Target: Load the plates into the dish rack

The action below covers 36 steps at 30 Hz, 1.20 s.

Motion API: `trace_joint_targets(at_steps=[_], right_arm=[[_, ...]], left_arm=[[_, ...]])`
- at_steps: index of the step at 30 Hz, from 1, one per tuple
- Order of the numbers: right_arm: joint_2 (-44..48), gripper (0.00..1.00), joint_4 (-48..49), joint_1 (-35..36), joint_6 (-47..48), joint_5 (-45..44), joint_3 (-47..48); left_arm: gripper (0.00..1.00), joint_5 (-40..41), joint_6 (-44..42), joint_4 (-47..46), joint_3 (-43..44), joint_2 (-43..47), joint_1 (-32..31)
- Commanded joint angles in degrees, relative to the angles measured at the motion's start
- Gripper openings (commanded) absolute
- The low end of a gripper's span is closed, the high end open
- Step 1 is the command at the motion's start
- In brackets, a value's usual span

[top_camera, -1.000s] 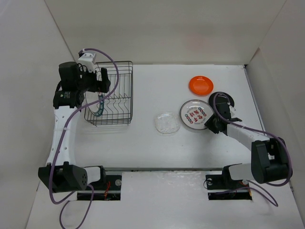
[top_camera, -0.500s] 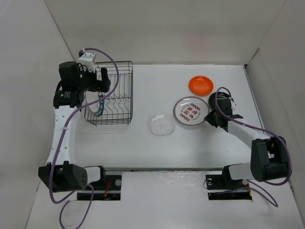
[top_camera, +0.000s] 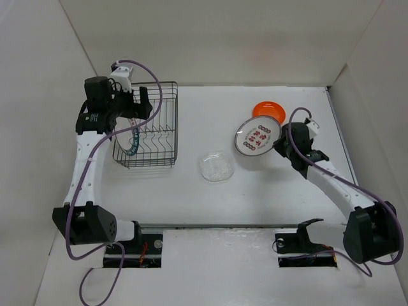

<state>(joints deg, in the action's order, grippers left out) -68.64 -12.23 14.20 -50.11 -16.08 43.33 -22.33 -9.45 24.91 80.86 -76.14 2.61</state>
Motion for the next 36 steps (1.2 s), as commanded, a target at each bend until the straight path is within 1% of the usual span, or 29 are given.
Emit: trace_joint_targets(at_steps=[1,3,4,6,7,8,10,11,12,13,14,15,16,17,19,25,28,30,32,33,34,36], right_arm=[[1.4,0.00,5.5,3.6,2.3,-4.6,6.4],[1.4,0.00,7.9,6.2,3.8,-5.2,6.4],[1.4,0.00,10.9,6.8,4.6,-5.2,6.4],[1.4,0.00,12.7,8.0,6.4,-3.6,6.4],[0.9,0.00,15.5,8.0,7.2,-2.7,7.0],[0.9,0.00,17.3,8.6,9.7,0.3,7.0],[1.7,0.00,21.1,8.6,11.8,4.4,6.2],[2.2,0.00,25.5,8.6,14.1,6.8,5.6],[3.2,0.00,27.4,8.6,14.9,9.0,5.0],[3.7,0.00,29.4,8.6,15.9,14.1,5.0],[3.7,0.00,33.5,8.6,16.7,16.6,4.2],[4.6,0.00,34.7,8.6,17.2,18.5,4.2],[4.6,0.00,35.4,8.6,17.8,20.6,4.2],[4.6,0.00,35.4,8.6,18.5,24.6,5.3],[3.1,0.00,36.0,8.6,19.0,26.9,7.3],[1.1,0.00,38.0,8.6,17.4,31.2,9.4],[1.1,0.00,38.7,9.2,17.4,31.2,9.9],[1.1,0.00,39.6,9.2,17.4,31.8,9.9],[1.1,0.00,42.4,9.2,16.4,32.4,8.4],[1.1,0.00,42.4,9.2,16.4,32.9,8.4],[1.1,0.00,42.4,9.2,16.4,33.0,8.4],[0.4,0.00,42.4,9.2,15.8,33.6,9.0]], left_arm=[[0.99,-2.7,0.6,-2.1,4.9,-0.5,-2.1],[0.99,-4.6,0.6,-1.0,7.3,-2.5,-4.1],[0.99,-5.4,0.6,-0.4,8.3,-3.4,-4.8],[0.99,-9.9,0.0,1.4,11.8,-6.7,-5.9],[0.99,-11.9,0.0,2.0,12.8,-7.9,-6.7],[0.99,-16.5,0.0,2.5,14.7,-10.3,-7.3],[0.99,-19.7,0.0,3.7,16.6,-13.1,-7.9],[0.99,-21.3,0.0,4.3,17.6,-14.5,-7.9],[0.99,-23.5,0.0,4.9,19.4,-17.1,-8.4],[0.99,-24.2,0.0,5.6,20.2,-18.3,-9.0],[0.99,-24.7,0.0,5.6,20.8,-19.4,-9.0],[0.99,-25.6,0.0,5.6,20.8,-20.4,-9.7],[0.99,-27.6,-0.6,6.2,21.4,-21.8,-9.7],[0.99,-28.3,-0.7,6.2,21.4,-21.8,-11.0],[0.99,-30.7,-1.8,6.2,20.9,-22.5,-12.2],[0.99,-34.3,-2.3,5.6,19.5,-23.5,-16.7],[0.97,-35.5,-2.8,5.6,19.5,-23.5,-16.7],[0.88,-35.5,-2.9,5.6,19.0,-23.5,-16.7],[0.76,-35.5,-3.5,6.2,19.0,-23.0,-16.7],[0.61,-36.0,-3.5,6.2,18.4,-23.0,-16.7],[0.52,-36.0,-3.5,6.2,18.4,-23.0,-16.7],[0.30,-36.6,-3.5,6.2,18.4,-23.0,-16.7]])
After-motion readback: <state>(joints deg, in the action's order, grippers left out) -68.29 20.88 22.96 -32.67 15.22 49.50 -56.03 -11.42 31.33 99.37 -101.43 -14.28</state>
